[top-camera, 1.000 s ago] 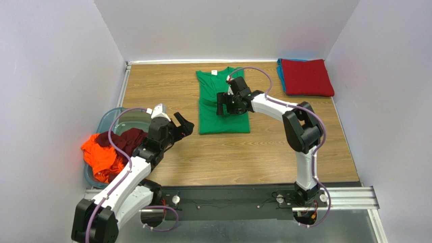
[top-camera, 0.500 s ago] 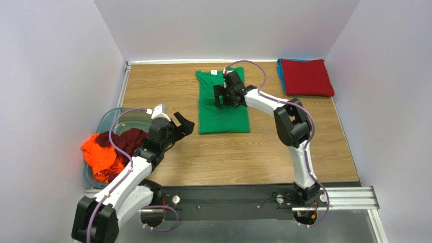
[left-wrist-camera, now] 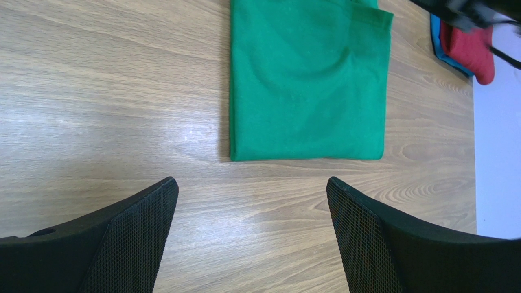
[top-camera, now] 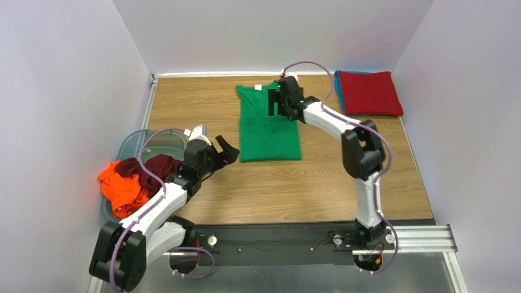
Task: Fold and stack the t-shirts
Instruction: Fold the tshirt
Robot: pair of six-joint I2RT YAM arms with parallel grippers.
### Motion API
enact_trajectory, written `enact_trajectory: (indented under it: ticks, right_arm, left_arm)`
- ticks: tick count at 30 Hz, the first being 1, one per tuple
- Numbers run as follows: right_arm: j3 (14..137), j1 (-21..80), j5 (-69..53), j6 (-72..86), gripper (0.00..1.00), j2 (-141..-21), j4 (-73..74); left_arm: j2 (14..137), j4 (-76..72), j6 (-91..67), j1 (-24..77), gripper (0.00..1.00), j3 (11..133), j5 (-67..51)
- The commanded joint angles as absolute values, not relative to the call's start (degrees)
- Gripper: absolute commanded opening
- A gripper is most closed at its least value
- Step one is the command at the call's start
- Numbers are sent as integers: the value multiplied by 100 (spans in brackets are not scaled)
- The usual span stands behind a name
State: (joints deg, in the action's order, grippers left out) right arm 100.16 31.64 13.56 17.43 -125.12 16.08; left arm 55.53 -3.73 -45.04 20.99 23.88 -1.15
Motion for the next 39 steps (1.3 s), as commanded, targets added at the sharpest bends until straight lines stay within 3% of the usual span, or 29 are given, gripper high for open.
enact_trajectory:
  ticks: [1, 11, 23, 32, 36, 37, 39]
  right_arm:
    - [9064, 3112, 2092, 2239, 100, -11375, 1547]
    - [6489, 2769, 1433, 2918, 100, -9520, 1345]
    - [5168, 2769, 1151, 3023, 100, -8456, 1336]
    - [5045, 2769, 1090, 3085, 100, -8490, 1336]
    - [4984, 2769, 1020, 3094, 100, -8517, 1336]
    - [4975, 2769, 959, 3102, 100, -8517, 1327]
    - [4948, 2769, 923, 3120, 100, -8560, 1336]
  left_arm:
    - [5809, -721, -4386, 2109, 98, 2373, -431]
    - [7074, -703, -4157, 2145, 98, 2777, -694]
    - [8191, -975, -3955, 2145, 53, 3190, -1055]
    - [8736, -1151, -3823, 2162, 46, 3322, -1336]
    - [8885, -1195, -3779, 2206, 35, 3375, -1415]
    - [8921, -1195, -3771, 2215, 23, 3375, -1415]
    - [8991, -1195, -3779, 2215, 13, 3375, -1406]
